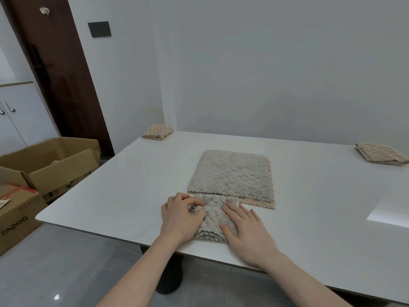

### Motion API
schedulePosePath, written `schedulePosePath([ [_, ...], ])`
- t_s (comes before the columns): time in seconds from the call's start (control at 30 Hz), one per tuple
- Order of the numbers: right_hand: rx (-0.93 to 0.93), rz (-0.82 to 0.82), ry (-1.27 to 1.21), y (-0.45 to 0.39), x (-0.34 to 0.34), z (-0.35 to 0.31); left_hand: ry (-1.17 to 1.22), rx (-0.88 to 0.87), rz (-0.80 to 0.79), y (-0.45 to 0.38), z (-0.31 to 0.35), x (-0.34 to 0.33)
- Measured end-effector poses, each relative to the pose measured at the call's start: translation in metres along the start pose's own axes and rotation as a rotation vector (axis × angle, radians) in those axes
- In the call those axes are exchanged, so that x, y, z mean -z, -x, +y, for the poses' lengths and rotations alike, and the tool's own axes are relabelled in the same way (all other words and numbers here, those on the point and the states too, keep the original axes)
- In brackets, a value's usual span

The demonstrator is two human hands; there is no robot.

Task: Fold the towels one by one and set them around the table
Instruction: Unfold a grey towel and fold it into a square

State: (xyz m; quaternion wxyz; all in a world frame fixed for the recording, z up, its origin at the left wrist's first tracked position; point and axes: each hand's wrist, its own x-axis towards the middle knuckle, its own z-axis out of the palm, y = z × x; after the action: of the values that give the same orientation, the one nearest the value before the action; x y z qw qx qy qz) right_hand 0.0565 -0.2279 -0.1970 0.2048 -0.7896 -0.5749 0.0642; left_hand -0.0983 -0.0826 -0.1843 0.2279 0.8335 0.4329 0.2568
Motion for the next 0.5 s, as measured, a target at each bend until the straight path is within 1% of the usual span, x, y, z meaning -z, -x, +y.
schedulePosePath([
  [0.1, -0.004, 0.092, -0.088, 0.005, 0.004, -0.001, 0.041, 0.011, 0.05, -0.001, -0.005, 0.001],
  [0.17, -0.05, 0.182, -0.202, 0.009, 0.008, 0.001, 0.07, 0.044, 0.074, 0.001, -0.01, 0.002],
  [0.27, -0.161, 0.308, -0.357, 0.01, 0.011, 0.002, 0.016, 0.094, 0.094, 0.01, -0.011, 0.002],
  [0.33, -0.214, 0.317, -0.358, 0.009, 0.012, 0.002, 0.019, 0.095, 0.081, 0.015, -0.01, 0.001],
  [0.43, -0.233, 0.259, -0.281, 0.009, 0.012, 0.0, 0.127, 0.09, 0.05, 0.021, -0.012, 0.004],
  [0.5, -0.239, 0.235, -0.28, 0.009, 0.012, 0.0, 0.183, 0.08, 0.025, 0.024, -0.015, 0.006],
])
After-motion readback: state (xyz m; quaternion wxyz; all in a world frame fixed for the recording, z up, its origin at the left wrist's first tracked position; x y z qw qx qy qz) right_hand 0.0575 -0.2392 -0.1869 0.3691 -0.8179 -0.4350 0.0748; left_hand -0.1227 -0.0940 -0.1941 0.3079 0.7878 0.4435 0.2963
